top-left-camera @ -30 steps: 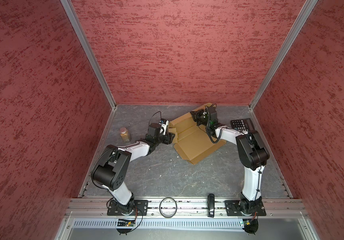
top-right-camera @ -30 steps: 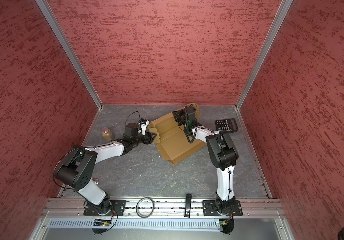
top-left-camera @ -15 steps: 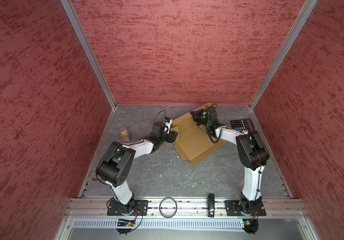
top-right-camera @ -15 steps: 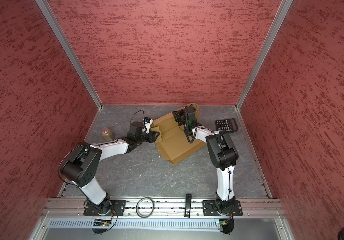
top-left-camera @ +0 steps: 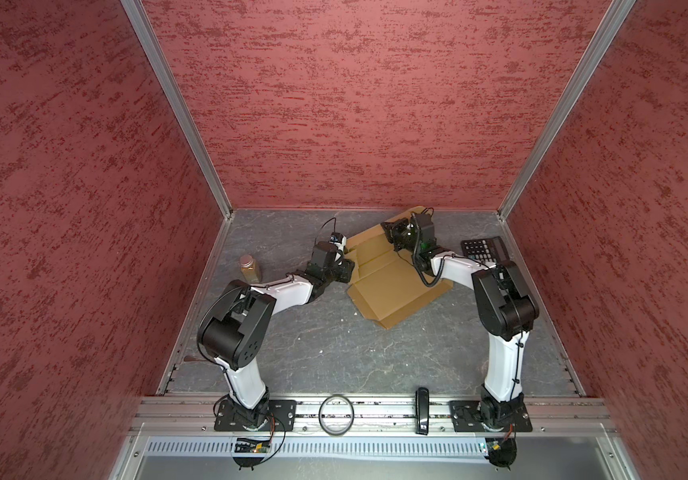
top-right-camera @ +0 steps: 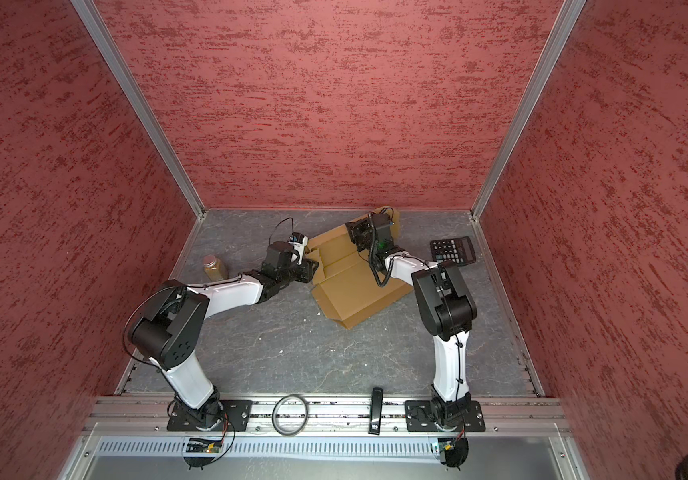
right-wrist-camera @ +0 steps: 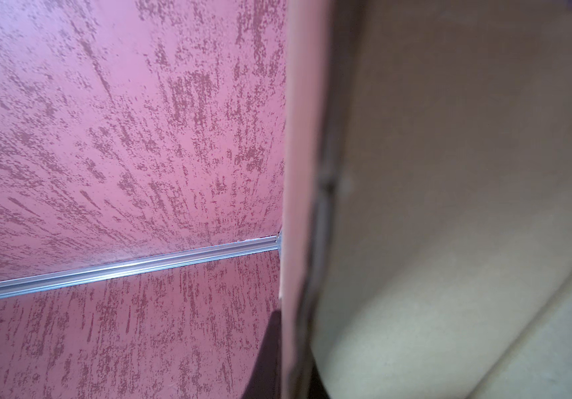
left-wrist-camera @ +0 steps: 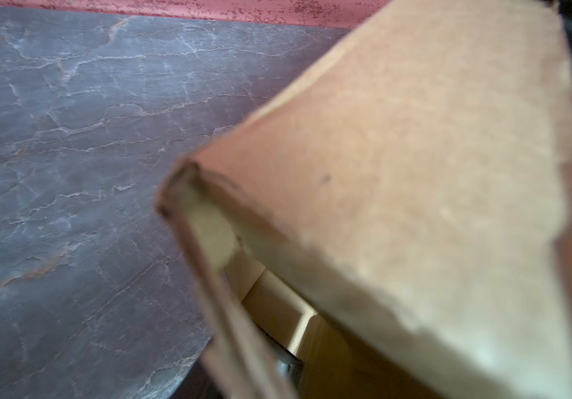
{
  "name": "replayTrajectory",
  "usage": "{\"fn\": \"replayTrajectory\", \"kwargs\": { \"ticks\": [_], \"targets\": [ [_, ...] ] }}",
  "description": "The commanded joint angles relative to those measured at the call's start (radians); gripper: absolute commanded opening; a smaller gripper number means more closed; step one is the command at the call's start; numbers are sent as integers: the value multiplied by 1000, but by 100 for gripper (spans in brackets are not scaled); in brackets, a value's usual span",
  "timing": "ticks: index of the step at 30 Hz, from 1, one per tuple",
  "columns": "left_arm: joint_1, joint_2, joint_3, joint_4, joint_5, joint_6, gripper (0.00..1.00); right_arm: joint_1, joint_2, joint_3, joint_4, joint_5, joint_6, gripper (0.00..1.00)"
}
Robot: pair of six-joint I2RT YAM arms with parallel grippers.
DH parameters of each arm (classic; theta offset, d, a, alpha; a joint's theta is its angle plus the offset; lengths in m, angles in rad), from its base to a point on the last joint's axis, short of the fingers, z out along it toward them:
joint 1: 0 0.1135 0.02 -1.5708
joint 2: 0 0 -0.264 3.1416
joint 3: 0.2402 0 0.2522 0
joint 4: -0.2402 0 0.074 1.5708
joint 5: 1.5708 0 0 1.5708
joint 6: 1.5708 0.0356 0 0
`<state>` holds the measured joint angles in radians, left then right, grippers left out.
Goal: Fold the paper box
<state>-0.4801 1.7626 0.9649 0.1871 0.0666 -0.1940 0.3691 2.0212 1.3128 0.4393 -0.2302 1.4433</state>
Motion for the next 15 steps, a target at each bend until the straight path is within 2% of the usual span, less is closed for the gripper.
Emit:
{"fn": "replayTrajectory", "kwargs": {
  "ticks": [1, 7, 15],
  "targets": [
    [-19, 32, 35, -25, -63, -25, 44, 4, -14, -37, -60, 8, 21, 1],
    [-50, 59, 71, -48, -132, -55, 44, 5, -21, -53, -44, 10, 31, 1],
    [-69, 84, 103, -83, -218, -82, 36, 4, -42, -93, -23, 12, 39, 1]
  ]
}}
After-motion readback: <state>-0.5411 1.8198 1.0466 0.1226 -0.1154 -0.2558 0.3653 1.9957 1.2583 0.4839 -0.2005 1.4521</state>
